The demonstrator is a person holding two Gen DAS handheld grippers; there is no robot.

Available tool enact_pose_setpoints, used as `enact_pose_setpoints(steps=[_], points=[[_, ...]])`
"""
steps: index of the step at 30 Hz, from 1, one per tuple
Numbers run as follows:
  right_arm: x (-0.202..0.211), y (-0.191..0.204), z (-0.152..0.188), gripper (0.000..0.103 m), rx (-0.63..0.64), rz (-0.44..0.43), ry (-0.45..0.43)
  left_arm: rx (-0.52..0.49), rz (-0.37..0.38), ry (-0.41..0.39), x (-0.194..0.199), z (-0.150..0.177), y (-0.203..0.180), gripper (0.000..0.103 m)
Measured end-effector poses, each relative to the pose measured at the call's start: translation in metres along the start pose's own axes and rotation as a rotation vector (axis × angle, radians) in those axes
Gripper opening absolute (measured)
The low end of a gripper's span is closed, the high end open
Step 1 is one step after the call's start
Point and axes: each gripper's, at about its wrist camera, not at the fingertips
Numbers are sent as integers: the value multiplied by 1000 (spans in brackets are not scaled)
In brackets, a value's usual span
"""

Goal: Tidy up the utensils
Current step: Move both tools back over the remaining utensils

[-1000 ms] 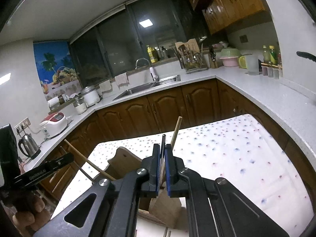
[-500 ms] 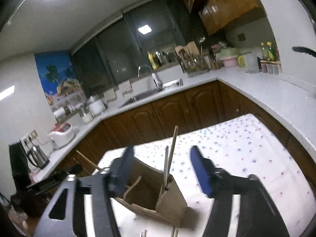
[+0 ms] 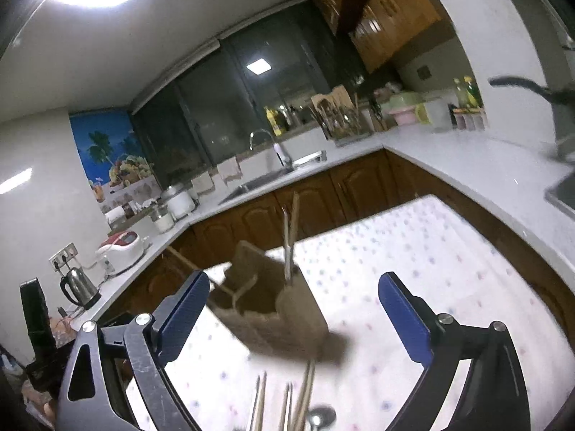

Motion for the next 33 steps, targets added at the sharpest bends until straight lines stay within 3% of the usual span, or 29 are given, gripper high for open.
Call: enact_pose_setpoints(steps=[13,33], points=[[32,-24,66,96,-32,62,125,60,0,129,4,66,18,80],[22,-13,100,95,0,45,235,15,63,254,-4,97,7,80]])
Point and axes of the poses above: each gripper's, at about its wrist camera, not at the fingertips, and x roughly against the way its jaws point, y to its left, z to its underside, and after that the axes turned 5 degrees about y, right-handed
